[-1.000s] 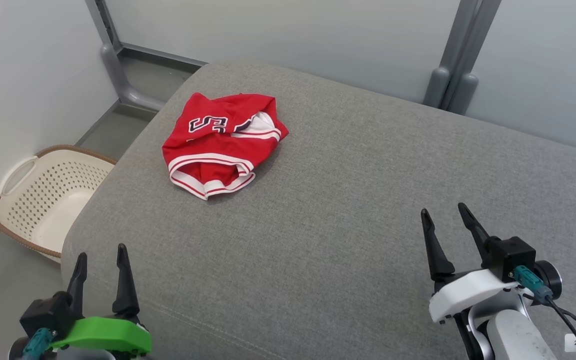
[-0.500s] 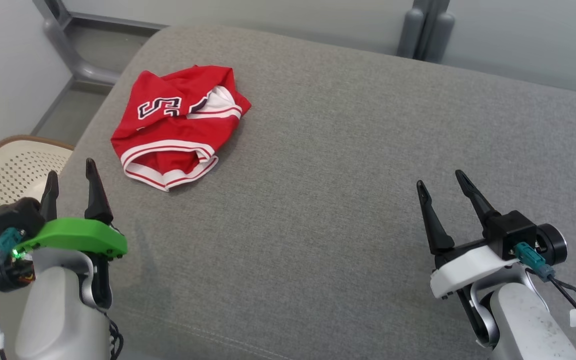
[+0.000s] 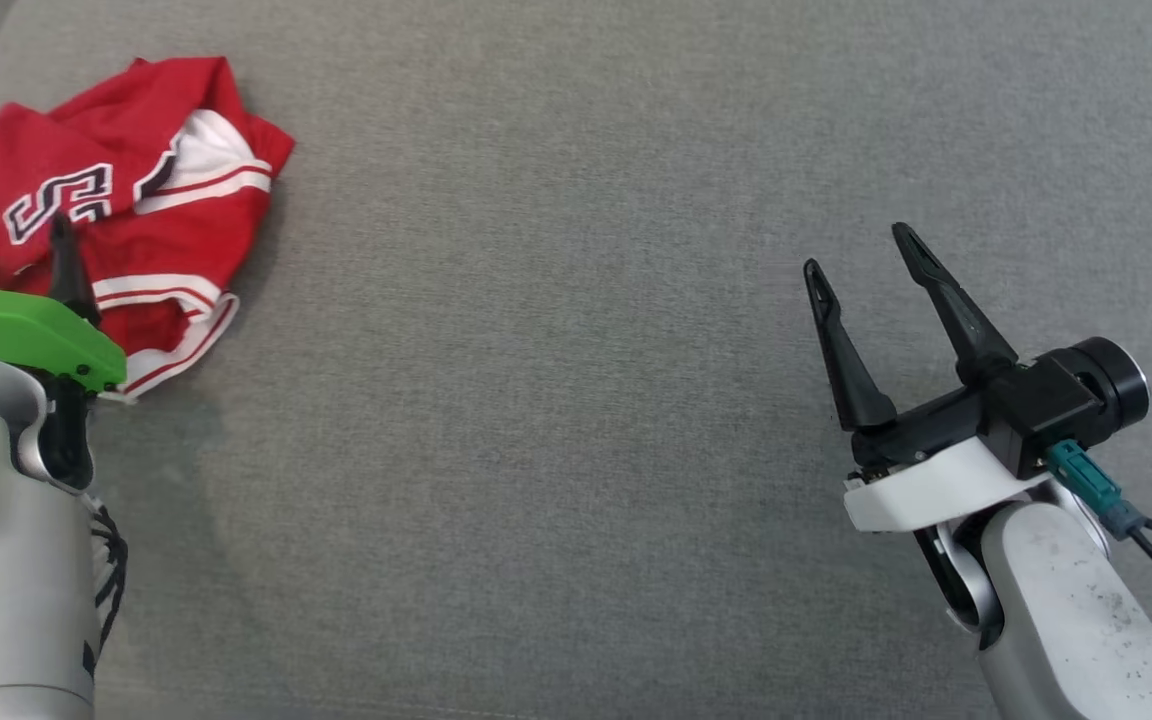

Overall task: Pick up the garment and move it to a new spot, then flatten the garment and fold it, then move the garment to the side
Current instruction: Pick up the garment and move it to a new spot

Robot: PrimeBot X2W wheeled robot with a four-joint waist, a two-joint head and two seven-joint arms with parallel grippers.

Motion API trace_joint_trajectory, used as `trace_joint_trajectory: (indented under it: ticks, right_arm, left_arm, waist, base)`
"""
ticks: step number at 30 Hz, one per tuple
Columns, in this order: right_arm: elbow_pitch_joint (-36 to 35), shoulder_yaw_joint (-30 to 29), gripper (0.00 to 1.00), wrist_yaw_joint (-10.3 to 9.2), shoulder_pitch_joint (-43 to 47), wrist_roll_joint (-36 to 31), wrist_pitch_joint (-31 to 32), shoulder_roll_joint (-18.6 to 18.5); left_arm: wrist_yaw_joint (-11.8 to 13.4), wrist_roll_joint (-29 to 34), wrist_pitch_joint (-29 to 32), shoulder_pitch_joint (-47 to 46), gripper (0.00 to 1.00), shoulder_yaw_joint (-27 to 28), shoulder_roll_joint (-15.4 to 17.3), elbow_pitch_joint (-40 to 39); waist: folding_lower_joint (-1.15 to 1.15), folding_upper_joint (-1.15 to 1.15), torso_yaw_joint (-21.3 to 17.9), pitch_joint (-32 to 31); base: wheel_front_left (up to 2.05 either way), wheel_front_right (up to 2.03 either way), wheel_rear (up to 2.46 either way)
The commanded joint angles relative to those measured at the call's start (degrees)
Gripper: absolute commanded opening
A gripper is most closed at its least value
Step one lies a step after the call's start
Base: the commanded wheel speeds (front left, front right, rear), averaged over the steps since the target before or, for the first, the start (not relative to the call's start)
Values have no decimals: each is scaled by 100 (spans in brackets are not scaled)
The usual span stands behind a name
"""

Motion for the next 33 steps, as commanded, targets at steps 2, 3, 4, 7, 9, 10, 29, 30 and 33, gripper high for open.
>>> trace_joint_trajectory:
  ticks: [2,3,4,7,9,10,29,30,33]
  right_arm:
    - [-160,-21,100,-11,48,-23,18,-15]
    - [-189,-34,100,-11,58,-28,20,-11]
    - [-243,-60,100,-11,78,-38,19,1]
    - [-316,-114,100,-11,126,-47,8,28]
    - [-344,-151,100,-11,159,-46,-7,41]
    - [-340,-162,100,-11,158,-46,-17,55]
    - [235,-75,100,-11,182,202,-108,393]
    - [246,-80,100,-11,200,215,-109,408]
    - [269,-103,100,-11,239,256,-110,451]
  left_arm:
    - [15,-90,163,-230,100,29,180,145]
    - [44,-86,215,-255,100,35,209,191]
    - [100,-79,351,-299,100,50,265,293]
    - [238,-134,745,-354,100,69,329,590]
    - [286,-171,1115,-319,100,37,274,844]
    - [307,-183,1289,-280,81,18,233,967]
    - [-50,-291,906,-279,0,-554,690,-958]
    - [-50,-354,969,-244,0,-638,676,-1214]
    - [-55,-584,1216,-108,0,-969,635,-1991]
  waist:
    - [-1,0,-835,821]
    - [-1,0,-869,853]
    - [-1,0,-935,912]
    - [-1,0,-1040,1011]
    - [-1,0,-1074,1038]
    - [-1,0,-1085,1037]
    - [-1,0,-1126,-432]
    - [-1,0,-1180,-528]
    - [-1,0,-1374,-757]
  base:
    - [0,0,0]
    - [0,0,0]
    - [0,0,0]
    - [0,0,0]
    - [0,0,0]
    - [0,0,0]
    - [0,0,0]
    - [0,0,0]
    - [0,0,0]
